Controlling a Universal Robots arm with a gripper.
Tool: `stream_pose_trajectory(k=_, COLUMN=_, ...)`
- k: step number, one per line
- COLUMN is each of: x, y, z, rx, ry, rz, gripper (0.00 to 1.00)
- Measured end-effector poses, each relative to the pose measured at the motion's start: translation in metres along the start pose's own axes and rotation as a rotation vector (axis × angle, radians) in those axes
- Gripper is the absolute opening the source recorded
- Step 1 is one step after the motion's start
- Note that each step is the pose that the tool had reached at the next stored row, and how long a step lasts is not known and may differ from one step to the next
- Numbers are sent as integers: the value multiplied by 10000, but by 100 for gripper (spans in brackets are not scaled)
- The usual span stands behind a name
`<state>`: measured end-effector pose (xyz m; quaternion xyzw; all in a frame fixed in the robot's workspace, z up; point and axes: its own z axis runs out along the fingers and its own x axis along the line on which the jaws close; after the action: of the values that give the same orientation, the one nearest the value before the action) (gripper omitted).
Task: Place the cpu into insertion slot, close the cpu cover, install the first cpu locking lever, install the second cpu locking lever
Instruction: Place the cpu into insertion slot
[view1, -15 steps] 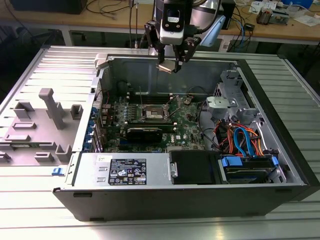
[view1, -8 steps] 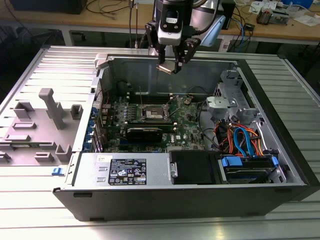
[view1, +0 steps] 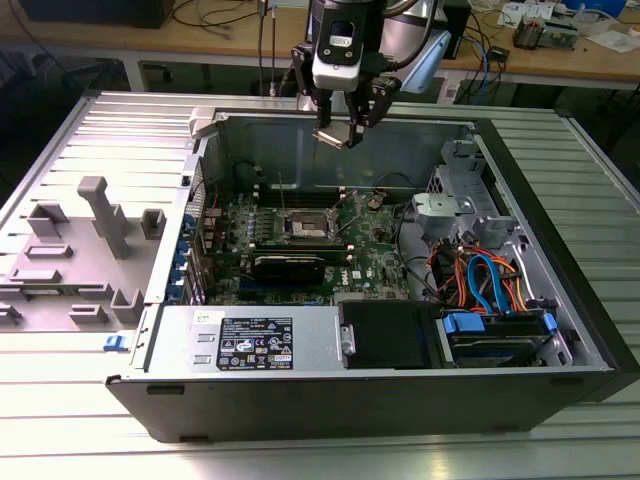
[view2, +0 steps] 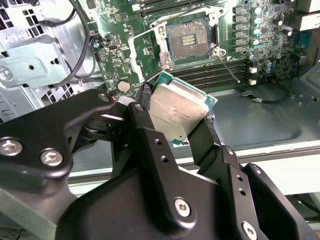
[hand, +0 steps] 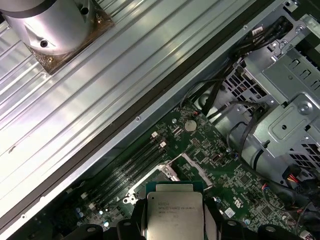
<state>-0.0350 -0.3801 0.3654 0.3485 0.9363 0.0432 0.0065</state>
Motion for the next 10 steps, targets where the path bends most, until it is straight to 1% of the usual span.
stream_pose_trajectory(k=10, x=0, y=0, z=0, rx=-1, ry=-2, rz=23, gripper=55)
